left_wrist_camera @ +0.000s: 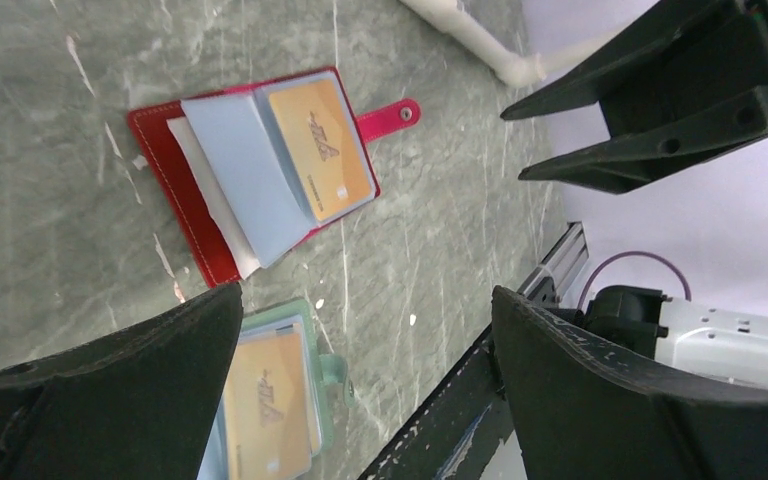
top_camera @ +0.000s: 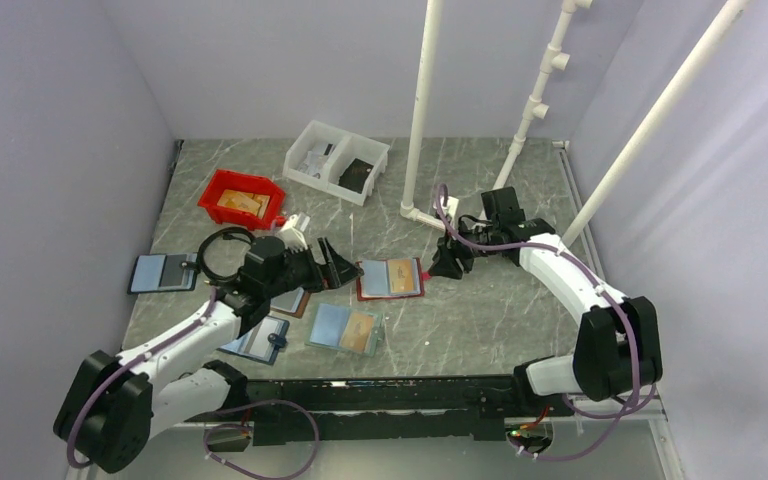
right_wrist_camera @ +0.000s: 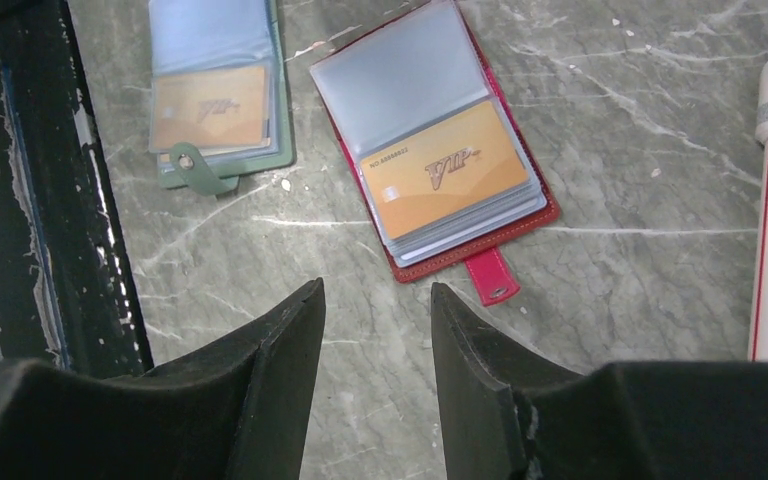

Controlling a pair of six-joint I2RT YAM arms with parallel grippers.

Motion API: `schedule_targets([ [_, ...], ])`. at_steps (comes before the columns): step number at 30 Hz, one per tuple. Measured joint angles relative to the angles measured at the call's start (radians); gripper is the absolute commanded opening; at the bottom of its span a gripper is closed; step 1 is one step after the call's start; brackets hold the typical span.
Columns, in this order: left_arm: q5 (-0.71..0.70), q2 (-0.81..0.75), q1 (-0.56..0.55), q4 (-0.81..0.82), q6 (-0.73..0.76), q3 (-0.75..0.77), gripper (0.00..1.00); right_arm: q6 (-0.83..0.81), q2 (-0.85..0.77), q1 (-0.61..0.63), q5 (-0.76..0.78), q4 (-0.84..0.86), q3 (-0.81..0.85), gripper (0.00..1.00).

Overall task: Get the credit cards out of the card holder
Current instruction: Remove the credit card from the card holder.

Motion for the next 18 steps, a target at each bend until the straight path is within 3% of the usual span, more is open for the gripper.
schedule_targets([
  [18, -0.145, 0.259, -0.201, 0.059, 0.044, 0.108, 0.97, 0.131, 0.076, 0.079, 0.067, 0.079, 0.0, 0.43],
])
